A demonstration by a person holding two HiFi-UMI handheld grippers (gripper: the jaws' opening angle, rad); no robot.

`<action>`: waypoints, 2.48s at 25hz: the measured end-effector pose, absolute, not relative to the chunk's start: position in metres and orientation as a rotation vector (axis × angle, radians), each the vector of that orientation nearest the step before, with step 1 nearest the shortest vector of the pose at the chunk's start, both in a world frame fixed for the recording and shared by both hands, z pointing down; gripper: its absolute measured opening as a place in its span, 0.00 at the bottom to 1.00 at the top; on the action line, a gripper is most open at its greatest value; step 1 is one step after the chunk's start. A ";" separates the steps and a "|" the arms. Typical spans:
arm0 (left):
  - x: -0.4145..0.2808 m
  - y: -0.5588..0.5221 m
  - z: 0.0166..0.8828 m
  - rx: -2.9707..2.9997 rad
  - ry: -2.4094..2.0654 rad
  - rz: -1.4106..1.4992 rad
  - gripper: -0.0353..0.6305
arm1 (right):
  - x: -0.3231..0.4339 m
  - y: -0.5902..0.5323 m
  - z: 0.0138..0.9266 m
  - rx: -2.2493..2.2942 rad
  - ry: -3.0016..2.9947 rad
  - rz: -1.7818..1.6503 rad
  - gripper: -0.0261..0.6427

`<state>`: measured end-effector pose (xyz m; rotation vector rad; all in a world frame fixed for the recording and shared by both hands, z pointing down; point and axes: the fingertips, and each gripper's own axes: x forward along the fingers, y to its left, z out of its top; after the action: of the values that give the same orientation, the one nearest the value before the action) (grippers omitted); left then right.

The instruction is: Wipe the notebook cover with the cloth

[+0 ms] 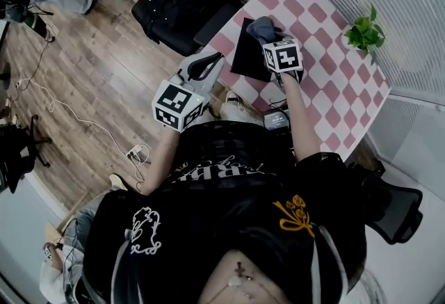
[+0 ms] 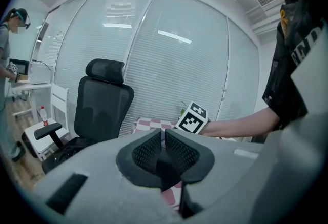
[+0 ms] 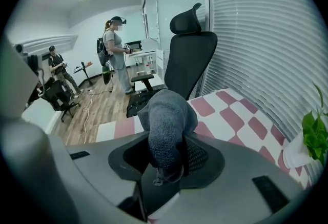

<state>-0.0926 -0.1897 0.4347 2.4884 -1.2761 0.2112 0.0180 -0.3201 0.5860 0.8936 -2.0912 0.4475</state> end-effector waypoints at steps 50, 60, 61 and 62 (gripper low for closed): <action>-0.108 -0.165 0.443 2.509 -1.222 0.223 0.08 | -0.027 -0.208 0.647 0.489 -1.925 -0.071 0.22; -0.102 -0.159 0.441 2.545 -1.175 0.217 0.08 | -0.028 -0.186 0.646 0.513 -1.935 -0.024 0.22; -0.102 -0.158 0.441 2.547 -1.173 0.216 0.08 | -0.028 -0.185 0.647 0.516 -1.935 -0.021 0.22; -0.101 -0.157 0.442 2.545 -1.171 0.215 0.08 | -0.028 -0.182 0.647 0.516 -1.934 -0.016 0.22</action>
<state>-0.1014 -0.1569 0.4419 2.5454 -1.1711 0.2150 -0.0282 -0.1824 0.6471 0.5159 -1.9343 -0.0159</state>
